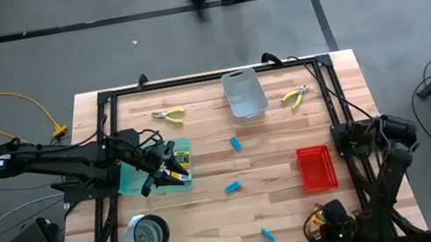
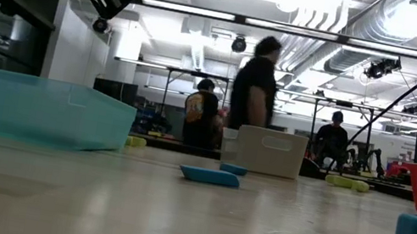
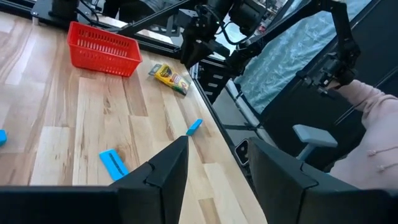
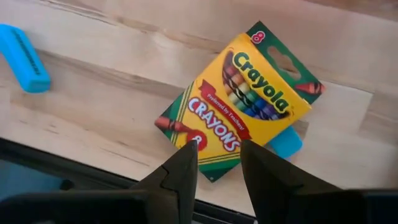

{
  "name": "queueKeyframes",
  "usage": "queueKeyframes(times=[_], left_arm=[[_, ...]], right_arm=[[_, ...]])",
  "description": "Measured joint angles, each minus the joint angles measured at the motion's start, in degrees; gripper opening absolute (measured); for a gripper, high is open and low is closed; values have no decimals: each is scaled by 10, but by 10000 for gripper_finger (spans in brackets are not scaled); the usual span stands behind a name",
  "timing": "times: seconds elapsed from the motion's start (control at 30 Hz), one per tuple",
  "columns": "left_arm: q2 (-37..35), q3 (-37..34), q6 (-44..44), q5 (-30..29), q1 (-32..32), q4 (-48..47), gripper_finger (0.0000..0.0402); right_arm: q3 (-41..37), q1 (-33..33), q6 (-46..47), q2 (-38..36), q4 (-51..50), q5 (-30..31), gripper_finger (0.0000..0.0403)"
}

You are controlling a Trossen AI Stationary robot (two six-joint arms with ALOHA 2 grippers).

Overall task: Pick & Place School Supplies
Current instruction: Put the crayon box into the green bin

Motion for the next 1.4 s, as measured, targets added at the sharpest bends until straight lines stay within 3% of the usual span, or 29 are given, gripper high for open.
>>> queueKeyframes(times=[0.37, 0.97, 1.17, 1.4], left_arm=[[0, 0, -4, -3, 0, 29, 163], [0, 0, -8, -17, 0, 45, 163], [0, 0, -9, -17, 0, 45, 163], [0, 0, -8, -17, 0, 45, 163]], right_arm=[[0, 29, 20, 0, -9, 76, 114], [0, 67, 50, 10, -45, 80, 114], [0, 66, 40, 38, -29, 124, 114], [0, 72, 54, 49, -19, 80, 114]])
